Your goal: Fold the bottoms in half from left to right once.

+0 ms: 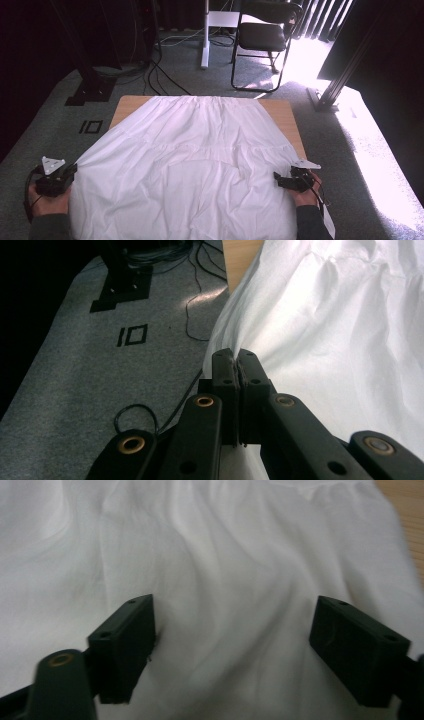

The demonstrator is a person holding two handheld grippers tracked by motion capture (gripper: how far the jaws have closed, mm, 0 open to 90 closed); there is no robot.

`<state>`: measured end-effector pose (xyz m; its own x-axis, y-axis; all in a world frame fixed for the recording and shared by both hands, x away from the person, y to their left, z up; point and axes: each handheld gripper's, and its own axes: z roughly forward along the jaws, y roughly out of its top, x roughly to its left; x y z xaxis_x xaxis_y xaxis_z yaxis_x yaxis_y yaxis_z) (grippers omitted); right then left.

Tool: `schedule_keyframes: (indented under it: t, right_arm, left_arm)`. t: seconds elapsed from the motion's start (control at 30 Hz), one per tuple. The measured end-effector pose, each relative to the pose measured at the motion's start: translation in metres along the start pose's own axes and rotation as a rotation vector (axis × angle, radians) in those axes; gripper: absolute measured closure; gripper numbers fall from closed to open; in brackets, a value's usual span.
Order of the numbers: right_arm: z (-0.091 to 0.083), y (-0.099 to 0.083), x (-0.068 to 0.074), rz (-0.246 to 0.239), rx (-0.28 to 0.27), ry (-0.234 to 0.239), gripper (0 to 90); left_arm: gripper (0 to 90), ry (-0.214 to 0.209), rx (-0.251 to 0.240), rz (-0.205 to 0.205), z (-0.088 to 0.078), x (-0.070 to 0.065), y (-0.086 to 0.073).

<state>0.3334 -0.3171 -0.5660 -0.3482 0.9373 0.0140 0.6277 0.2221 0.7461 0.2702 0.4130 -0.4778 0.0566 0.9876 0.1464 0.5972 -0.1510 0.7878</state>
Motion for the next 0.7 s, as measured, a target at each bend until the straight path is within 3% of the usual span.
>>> schedule_keyframes:
  t: [0.13, 0.17, 0.2, 0.27, 0.33, 0.37, 0.43, 0.5, 0.6, 0.67, 0.7]
  right_arm:
    - [-0.004, 0.0, -0.004, 0.031, 0.011, -0.027, 27.1]
    - [-0.006, 0.002, -0.001, 0.029, 0.031, -0.027, 33.0]
    - [-0.008, 0.003, 0.003, 0.025, 0.033, -0.008, 36.8]
    - [-0.016, 0.007, 0.018, 0.008, -0.018, 0.074, 36.4]
    - [-0.022, 0.014, 0.044, -0.048, -0.041, 0.163, 31.2]
    - [-0.022, 0.015, 0.054, -0.082, -0.034, 0.182, 29.0]
    - [-0.021, 0.014, 0.071, -0.154, -0.002, 0.174, 26.5]
    - [-0.019, 0.009, 0.079, -0.199, 0.03, 0.167, 26.4]
    - [-0.015, 0.0, 0.075, -0.223, 0.077, 0.131, 24.2]
    - [-0.015, -0.005, 0.066, -0.171, 0.065, 0.168, 24.7]
    - [-0.015, -0.007, 0.061, -0.17, 0.048, 0.165, 23.9]
  left_arm:
    - [89.7, -0.003, -0.005, 0.008, -0.001, -0.001, 0.001]
    - [89.7, -0.002, -0.005, 0.011, -0.001, -0.001, 0.001]
    - [89.7, -0.003, -0.009, 0.013, -0.002, -0.002, 0.002]
    - [89.7, 0.001, -0.013, 0.015, -0.003, -0.003, 0.004]
    - [89.7, 0.005, -0.019, 0.019, -0.005, -0.002, 0.007]
    - [89.7, 0.006, -0.02, 0.023, -0.006, -0.002, 0.008]
    - [89.7, 0.011, -0.025, 0.023, -0.007, 0.001, 0.01]
    - [89.7, 0.018, -0.027, 0.025, -0.008, 0.003, 0.013]
    - [89.8, 0.035, -0.034, 0.028, -0.01, 0.01, 0.017]
    - [89.8, 0.049, -0.036, 0.027, -0.012, 0.014, 0.02]
    - [89.9, 0.049, -0.036, 0.027, -0.012, 0.014, 0.02]
